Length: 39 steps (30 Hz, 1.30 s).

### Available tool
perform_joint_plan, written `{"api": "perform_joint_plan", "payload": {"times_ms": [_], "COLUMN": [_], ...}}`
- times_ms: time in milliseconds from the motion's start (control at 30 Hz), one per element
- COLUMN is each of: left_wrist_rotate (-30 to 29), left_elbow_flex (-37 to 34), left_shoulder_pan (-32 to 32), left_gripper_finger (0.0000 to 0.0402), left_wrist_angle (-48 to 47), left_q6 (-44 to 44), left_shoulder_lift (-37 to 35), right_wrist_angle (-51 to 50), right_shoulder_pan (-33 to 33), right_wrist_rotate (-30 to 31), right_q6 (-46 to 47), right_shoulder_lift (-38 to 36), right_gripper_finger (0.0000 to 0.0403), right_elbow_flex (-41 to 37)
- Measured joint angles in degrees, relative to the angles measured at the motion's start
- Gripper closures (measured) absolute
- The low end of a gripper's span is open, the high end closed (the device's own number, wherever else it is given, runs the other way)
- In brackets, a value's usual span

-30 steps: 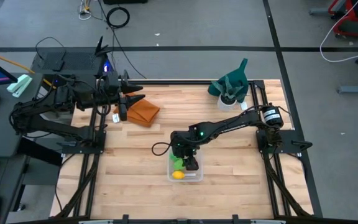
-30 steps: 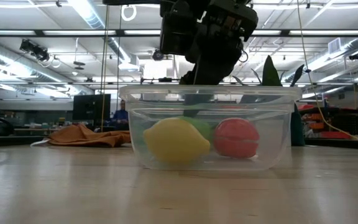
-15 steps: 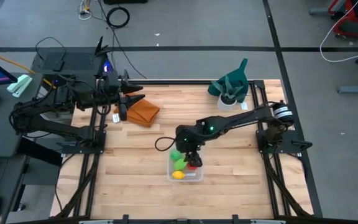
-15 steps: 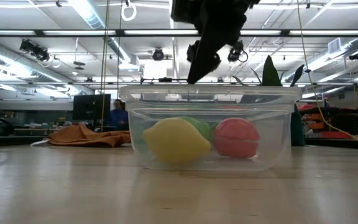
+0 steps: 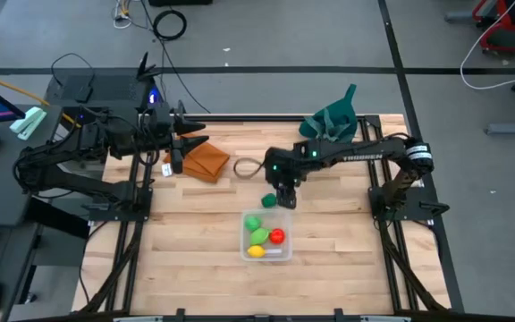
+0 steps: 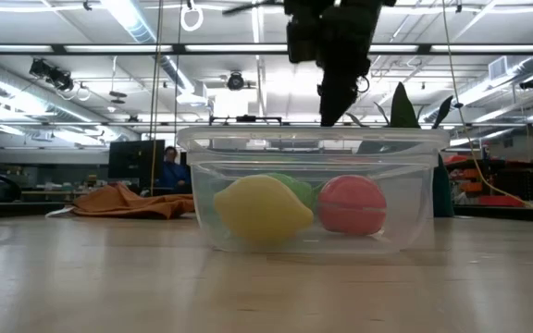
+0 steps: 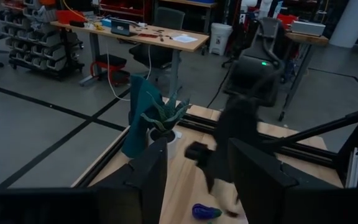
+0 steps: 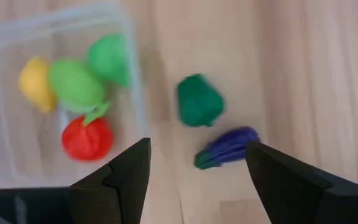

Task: Pick and placing Produce into tupperware
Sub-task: Put the eggplant into the transparent bin

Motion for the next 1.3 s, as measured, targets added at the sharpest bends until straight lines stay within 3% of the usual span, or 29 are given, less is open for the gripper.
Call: {"api": "perform_joint_plan", "payload": {"times_ms": [267, 567, 733, 967, 1300], "left_wrist_rotate": [0.0, 0.0, 0.0, 0.0, 0.0], "left_elbow_flex": [0.0, 0.0, 0.0, 0.0, 0.0], "left_shoulder_pan": [0.0, 0.0, 0.0, 0.0, 0.0], "left_gripper_finger": [0.0229, 0.0226, 0.0229, 0.0229, 0.0230], "left_wrist_angle": [0.0, 0.0, 0.0, 0.0, 0.0], "left_q6": [0.1, 0.1, 0.1, -0.1, -0.1], "left_shoulder_lift": [0.0, 0.0, 0.0, 0.0, 0.0], "right_wrist_angle": [0.5, -0.2, -1.5, -1.6, 2.0], "right_shoulder_pan": [-2.2, -2.2, -2.8, -2.6, -2.2], "right_wrist_rotate": [0.5, 10.0, 12.3, 12.8, 11.1], "right_q6": [7.2, 28.0, 36.9, 42.4, 50.0], "right_shoulder_lift": [3.1, 6.6, 6.7, 6.7, 6.7], "right_gripper_finger": [0.0186, 0.0201, 0.0210, 0.0211, 0.0211], "right_elbow_flex": [0.0, 0.0, 0.0, -0.9, -8.5]}}
